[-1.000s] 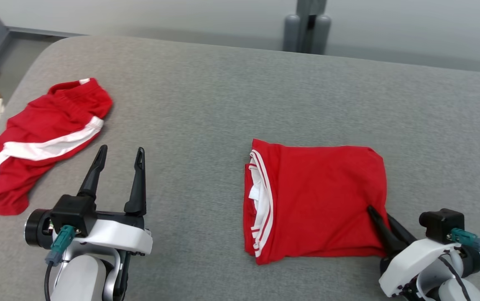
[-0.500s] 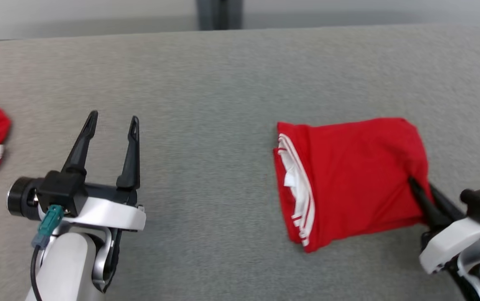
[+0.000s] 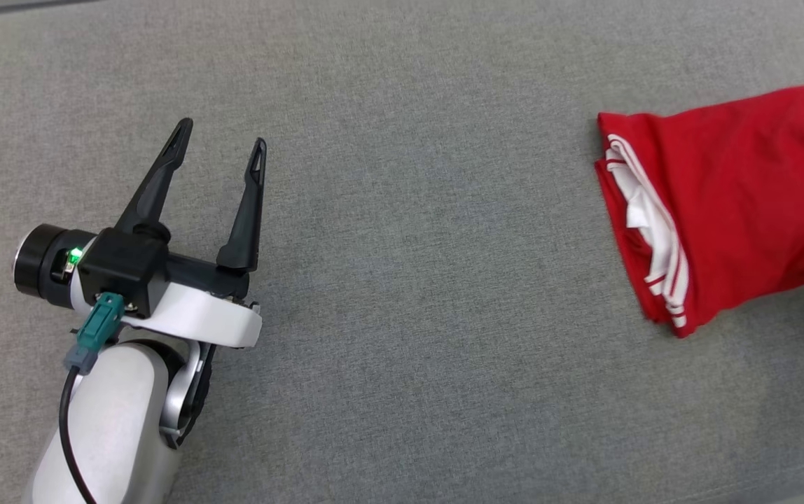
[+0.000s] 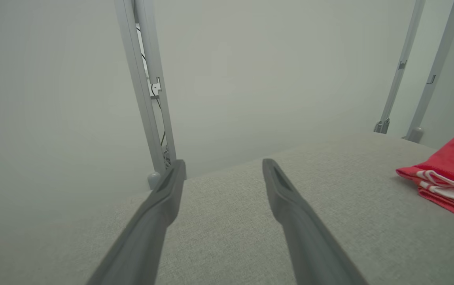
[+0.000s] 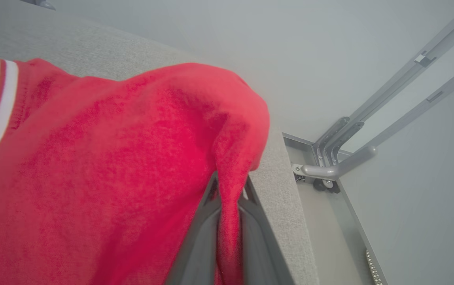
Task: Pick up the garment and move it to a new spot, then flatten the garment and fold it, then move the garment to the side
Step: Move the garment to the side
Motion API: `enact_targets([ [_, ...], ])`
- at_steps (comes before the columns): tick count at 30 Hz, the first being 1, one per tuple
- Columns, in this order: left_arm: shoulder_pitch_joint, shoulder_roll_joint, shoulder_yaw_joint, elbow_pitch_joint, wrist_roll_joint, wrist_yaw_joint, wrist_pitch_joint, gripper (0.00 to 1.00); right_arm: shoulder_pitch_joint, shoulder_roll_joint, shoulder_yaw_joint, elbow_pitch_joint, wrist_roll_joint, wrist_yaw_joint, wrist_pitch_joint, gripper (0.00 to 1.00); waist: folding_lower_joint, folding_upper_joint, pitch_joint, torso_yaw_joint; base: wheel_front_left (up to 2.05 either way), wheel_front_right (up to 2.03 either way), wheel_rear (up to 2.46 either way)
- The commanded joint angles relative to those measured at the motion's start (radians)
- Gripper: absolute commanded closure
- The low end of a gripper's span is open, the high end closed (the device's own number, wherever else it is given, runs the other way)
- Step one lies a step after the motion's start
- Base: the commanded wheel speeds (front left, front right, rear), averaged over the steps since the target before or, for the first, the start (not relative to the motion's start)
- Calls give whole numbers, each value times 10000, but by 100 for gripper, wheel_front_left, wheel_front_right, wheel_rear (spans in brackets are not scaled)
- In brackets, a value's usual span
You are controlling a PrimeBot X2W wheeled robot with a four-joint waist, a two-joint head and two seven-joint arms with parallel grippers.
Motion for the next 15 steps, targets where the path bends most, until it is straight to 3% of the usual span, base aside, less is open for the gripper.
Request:
enact_targets([
  [1,-199,50,-14,-48,82,-35,33,0,-387,-138,34,341,-128,0,-138,100,0,-1,139,-34,0,0,0],
  [5,-351,67,-116,-54,94,-60,123,0,-1091,-242,204,1106,-488,0,-267,100,0,-1,248,81,0,0,0],
  [6,-383,70,-127,-36,88,-55,125,0,-1196,-206,173,1328,-507,0,-271,59,0,-1,258,110,0,0,0],
  [7,-401,60,-139,-14,76,-46,131,0,-1270,-193,153,1489,-563,0,-269,0,0,-1,258,144,0,0,0],
  [12,-255,1,-115,114,-29,88,-11,0,-1318,-46,-511,1864,-440,-1,-264,0,0,-1,101,241,0,0,0],
  [15,-89,-29,-39,256,-151,126,-148,0,-1008,190,-1229,1487,-327,0,-261,0,0,-1,-147,267,0,0,0],
])
